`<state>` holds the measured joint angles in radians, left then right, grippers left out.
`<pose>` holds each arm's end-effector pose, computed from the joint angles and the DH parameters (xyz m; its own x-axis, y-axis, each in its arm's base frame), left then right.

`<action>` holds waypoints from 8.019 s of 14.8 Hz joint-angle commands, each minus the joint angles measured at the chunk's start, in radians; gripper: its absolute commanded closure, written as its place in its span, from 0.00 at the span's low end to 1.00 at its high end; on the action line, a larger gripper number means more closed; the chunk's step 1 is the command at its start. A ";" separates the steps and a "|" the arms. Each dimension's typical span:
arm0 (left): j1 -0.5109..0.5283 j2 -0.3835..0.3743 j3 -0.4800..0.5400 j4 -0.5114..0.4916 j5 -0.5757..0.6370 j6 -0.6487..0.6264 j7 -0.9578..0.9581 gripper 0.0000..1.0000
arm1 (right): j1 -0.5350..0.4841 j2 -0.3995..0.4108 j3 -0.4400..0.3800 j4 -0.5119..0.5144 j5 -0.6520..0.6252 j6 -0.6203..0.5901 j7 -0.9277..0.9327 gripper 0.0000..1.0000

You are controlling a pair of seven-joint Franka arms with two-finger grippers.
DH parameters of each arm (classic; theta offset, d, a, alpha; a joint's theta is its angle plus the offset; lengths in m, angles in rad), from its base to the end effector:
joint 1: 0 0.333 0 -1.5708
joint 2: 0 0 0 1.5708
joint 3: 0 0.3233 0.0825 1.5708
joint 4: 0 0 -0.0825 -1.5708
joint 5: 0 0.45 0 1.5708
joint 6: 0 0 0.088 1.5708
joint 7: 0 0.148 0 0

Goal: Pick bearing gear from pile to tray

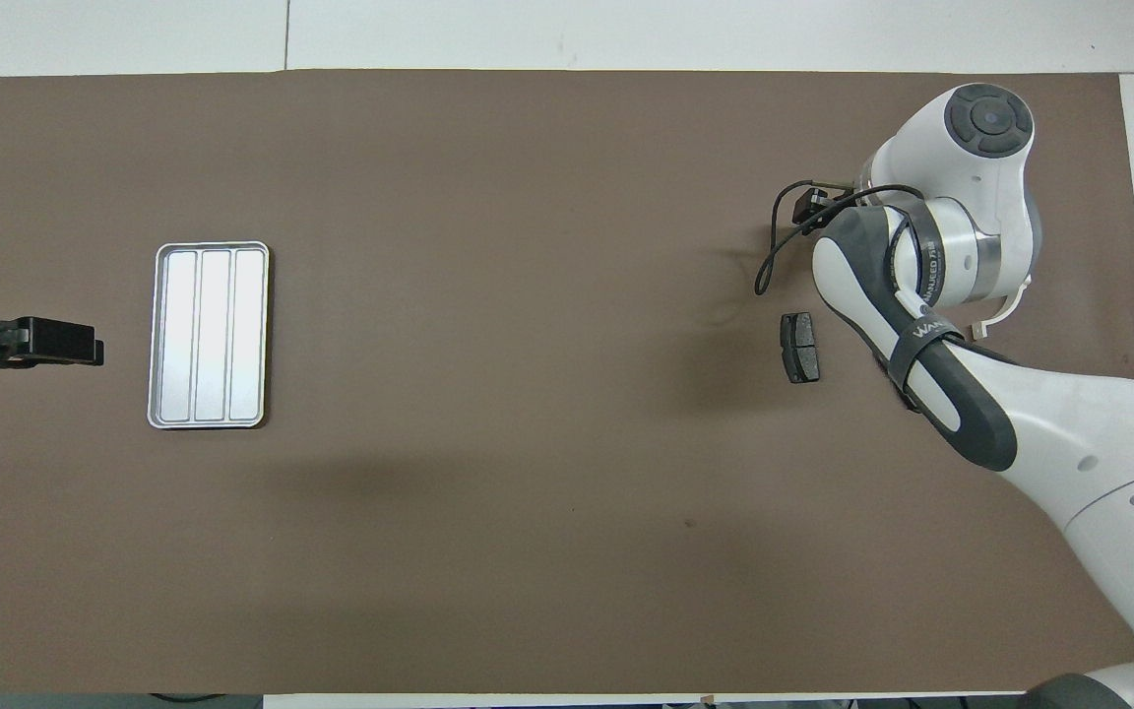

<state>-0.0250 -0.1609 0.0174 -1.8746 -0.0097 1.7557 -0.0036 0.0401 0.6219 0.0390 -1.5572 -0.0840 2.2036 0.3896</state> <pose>0.5809 -0.0052 0.5387 0.9991 -0.0023 0.0419 -0.0028 -0.9999 0.0125 0.7618 0.0519 0.2128 0.9634 -0.2651 0.0400 -0.2665 -0.9633 0.0335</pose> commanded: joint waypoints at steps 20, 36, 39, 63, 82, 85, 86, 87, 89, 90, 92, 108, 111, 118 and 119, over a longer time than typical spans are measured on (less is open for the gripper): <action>-0.012 -0.042 -0.020 -0.061 0.011 0.039 0.047 0.00 | -0.009 0.022 0.005 0.023 -0.005 -0.036 0.038 1.00; -0.044 -0.069 -0.019 -0.193 0.010 0.148 0.019 0.00 | 0.349 -0.188 0.051 0.336 0.154 -0.593 0.588 1.00; -0.033 -0.069 -0.019 -0.195 0.010 0.153 0.024 0.00 | 0.440 -0.195 0.053 0.252 0.193 -0.472 0.757 1.00; -0.026 -0.051 -0.019 -0.213 0.010 0.208 0.002 0.00 | 0.577 -0.045 0.036 0.064 0.159 -0.134 0.943 0.00; -0.493 0.339 -0.105 -0.184 0.014 0.531 -0.691 0.01 | -0.146 -0.162 0.032 -0.086 -0.026 -0.095 -0.150 0.00; -0.513 0.379 -0.103 -0.182 0.014 0.576 -0.691 0.01 | -0.160 -0.104 0.030 -0.077 -0.029 -0.024 -0.147 0.00; -0.513 0.385 -0.103 -0.182 0.014 0.585 -0.690 0.01 | -0.160 -0.087 0.030 -0.073 -0.043 -0.012 -0.141 0.00; -0.513 0.386 -0.103 -0.182 0.014 0.585 -0.688 0.01 | -0.158 -0.073 0.032 -0.073 -0.051 0.014 -0.135 0.00; -0.507 0.386 -0.103 -0.184 0.051 0.585 -0.685 0.01 | -0.154 -0.057 0.032 -0.067 -0.049 0.036 -0.124 0.00; -0.503 0.386 -0.103 -0.184 0.059 0.585 -0.682 0.01 | -0.151 -0.053 0.032 -0.055 -0.049 0.033 -0.118 0.00; -0.501 0.400 -0.103 -0.189 0.059 0.590 -0.681 0.01 | -0.151 -0.027 0.033 -0.037 -0.046 0.041 -0.117 0.00; -0.515 0.414 -0.105 -0.239 0.059 0.654 -0.694 0.01 | -0.144 0.015 0.035 -0.011 -0.031 0.067 -0.107 0.39; -0.516 0.414 -0.105 -0.242 0.059 0.657 -0.694 0.02 | -0.143 0.015 0.035 -0.011 -0.031 0.065 -0.107 0.75; -0.524 0.417 -0.105 -0.251 0.059 0.689 -0.694 0.07 | -0.146 0.003 0.036 0.005 -0.046 0.009 -0.138 1.00; -0.524 0.419 -0.105 -0.258 0.059 0.693 -0.696 0.08 | -0.146 -0.014 0.038 0.028 -0.048 -0.049 -0.152 1.00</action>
<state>-0.5340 0.2584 -0.0992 -2.1062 0.0271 2.4125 -0.6767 -0.0975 0.6225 0.0714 -1.5580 -0.1086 2.2338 0.2587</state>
